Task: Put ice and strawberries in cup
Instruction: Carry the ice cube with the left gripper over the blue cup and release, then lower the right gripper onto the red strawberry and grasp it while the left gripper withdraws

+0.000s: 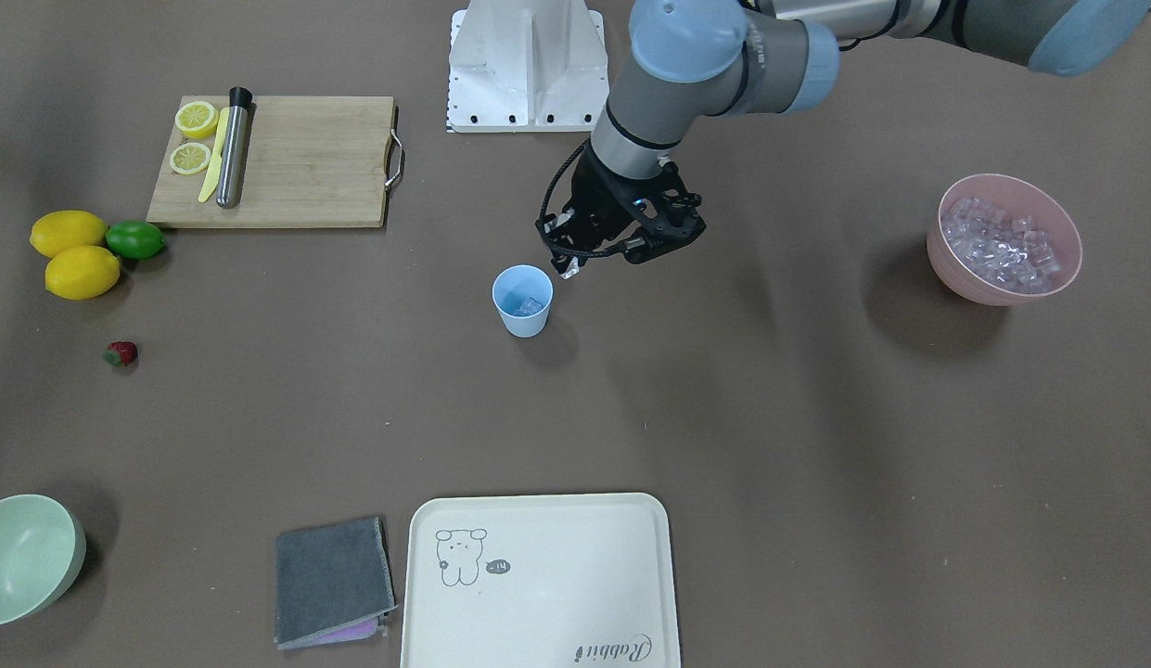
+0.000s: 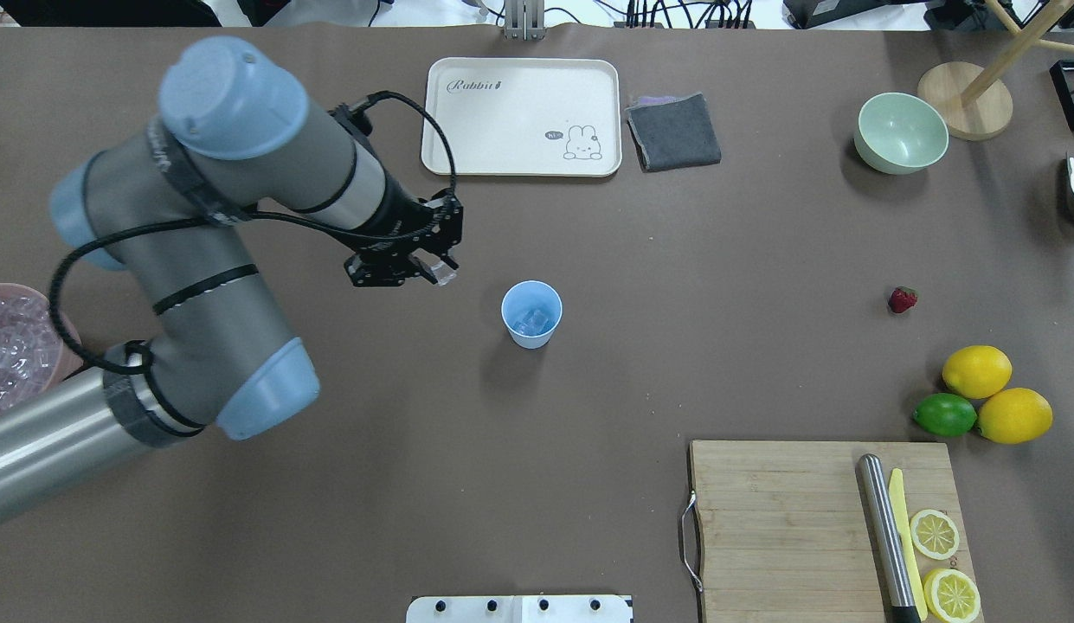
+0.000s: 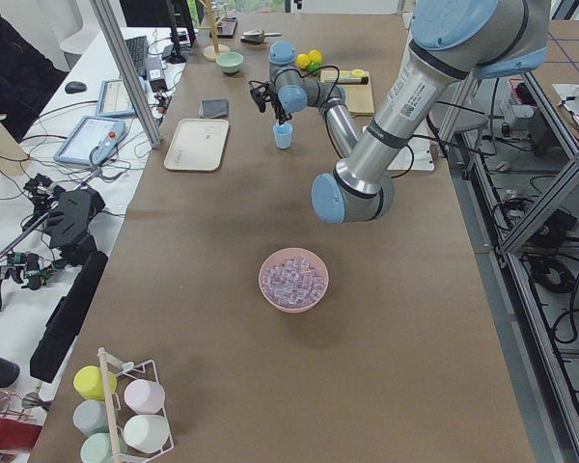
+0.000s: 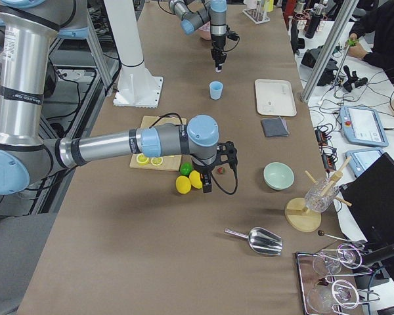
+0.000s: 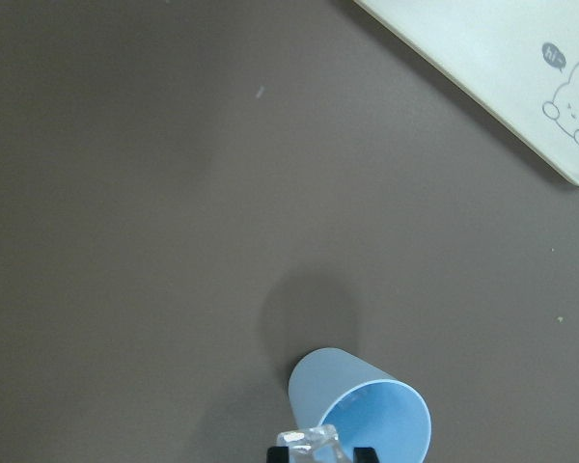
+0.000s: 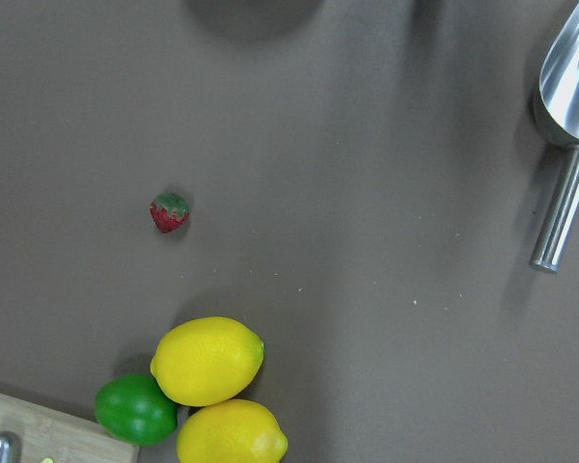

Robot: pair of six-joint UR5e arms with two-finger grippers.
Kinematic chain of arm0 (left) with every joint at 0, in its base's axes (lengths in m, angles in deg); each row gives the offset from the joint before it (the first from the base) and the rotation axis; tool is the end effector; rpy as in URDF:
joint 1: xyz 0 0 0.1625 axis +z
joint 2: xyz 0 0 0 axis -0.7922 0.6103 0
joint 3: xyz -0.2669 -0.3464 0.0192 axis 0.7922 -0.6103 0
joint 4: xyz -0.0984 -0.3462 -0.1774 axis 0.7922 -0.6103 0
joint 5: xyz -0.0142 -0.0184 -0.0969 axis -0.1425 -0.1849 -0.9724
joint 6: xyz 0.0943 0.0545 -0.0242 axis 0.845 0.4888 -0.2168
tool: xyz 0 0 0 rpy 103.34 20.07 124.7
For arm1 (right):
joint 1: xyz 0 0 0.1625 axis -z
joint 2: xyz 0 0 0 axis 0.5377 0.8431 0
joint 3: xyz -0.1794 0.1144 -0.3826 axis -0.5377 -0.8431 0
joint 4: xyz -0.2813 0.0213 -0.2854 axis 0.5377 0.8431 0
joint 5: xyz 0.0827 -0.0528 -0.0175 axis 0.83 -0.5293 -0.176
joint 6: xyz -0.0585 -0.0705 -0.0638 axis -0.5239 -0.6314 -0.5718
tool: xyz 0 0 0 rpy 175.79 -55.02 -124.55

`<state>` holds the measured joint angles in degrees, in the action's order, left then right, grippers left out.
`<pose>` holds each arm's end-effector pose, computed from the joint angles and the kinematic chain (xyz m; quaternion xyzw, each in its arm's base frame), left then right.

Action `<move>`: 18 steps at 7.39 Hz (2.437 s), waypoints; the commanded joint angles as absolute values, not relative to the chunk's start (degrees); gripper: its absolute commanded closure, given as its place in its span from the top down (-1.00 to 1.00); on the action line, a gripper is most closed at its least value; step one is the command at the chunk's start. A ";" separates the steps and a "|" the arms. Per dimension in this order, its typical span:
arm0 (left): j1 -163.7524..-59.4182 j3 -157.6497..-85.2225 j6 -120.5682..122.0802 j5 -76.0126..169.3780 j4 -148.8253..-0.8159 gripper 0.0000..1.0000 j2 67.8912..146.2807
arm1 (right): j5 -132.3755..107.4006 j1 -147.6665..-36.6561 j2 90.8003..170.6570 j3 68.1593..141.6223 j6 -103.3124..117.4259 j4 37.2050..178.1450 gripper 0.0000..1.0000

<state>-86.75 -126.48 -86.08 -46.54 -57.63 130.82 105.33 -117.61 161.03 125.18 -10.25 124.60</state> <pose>0.5170 -0.4584 0.1619 -0.0893 0.5043 -0.2363 0.8258 0.0122 -0.4042 0.5610 0.0587 -0.4302 -0.0801 0.8973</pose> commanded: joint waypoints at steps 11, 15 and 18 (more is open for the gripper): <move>-90.08 -131.33 -75.88 -48.59 -55.16 0.93 129.17 | 96.78 -96.09 144.34 106.22 13.19 110.33 1.00; -93.61 -136.64 -68.36 -48.59 -47.75 0.93 126.96 | 90.89 -90.99 143.98 101.82 17.62 102.41 0.95; -93.70 -137.61 -66.78 -48.42 -47.75 0.93 125.46 | 90.52 -89.13 143.63 101.28 19.47 101.06 0.66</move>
<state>-93.65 -137.39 -67.01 -48.49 -47.78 125.72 90.58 -89.72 143.67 101.45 18.93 101.40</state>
